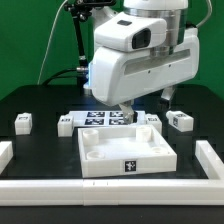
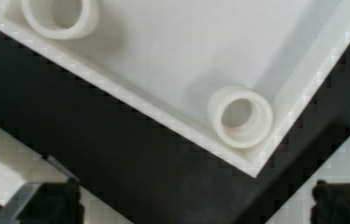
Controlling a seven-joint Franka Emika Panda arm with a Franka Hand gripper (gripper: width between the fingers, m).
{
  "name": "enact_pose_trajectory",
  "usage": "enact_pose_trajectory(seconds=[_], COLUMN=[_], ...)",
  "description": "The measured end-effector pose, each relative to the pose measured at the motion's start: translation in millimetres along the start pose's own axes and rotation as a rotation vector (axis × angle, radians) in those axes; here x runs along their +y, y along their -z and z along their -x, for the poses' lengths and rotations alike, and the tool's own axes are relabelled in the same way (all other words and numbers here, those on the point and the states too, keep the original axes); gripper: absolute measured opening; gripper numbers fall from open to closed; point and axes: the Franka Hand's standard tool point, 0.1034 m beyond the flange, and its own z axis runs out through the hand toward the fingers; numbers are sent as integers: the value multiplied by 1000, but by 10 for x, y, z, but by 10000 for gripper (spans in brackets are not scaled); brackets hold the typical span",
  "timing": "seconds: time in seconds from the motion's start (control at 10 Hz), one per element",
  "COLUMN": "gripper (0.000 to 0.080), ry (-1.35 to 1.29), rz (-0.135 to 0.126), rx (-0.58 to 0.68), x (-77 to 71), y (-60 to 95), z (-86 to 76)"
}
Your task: Assemble one leg
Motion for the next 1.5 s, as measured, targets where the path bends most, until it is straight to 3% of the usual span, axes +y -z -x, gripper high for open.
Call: enact_pose_trajectory(seconds=[0.7, 1.1, 1.5], gripper=[650, 650, 650], ry=[1, 363, 360], rz=[-1, 14, 18], rx=[1, 23, 29], x=[-6, -166, -183], y=[-9, -233, -279], z=[2, 234, 258])
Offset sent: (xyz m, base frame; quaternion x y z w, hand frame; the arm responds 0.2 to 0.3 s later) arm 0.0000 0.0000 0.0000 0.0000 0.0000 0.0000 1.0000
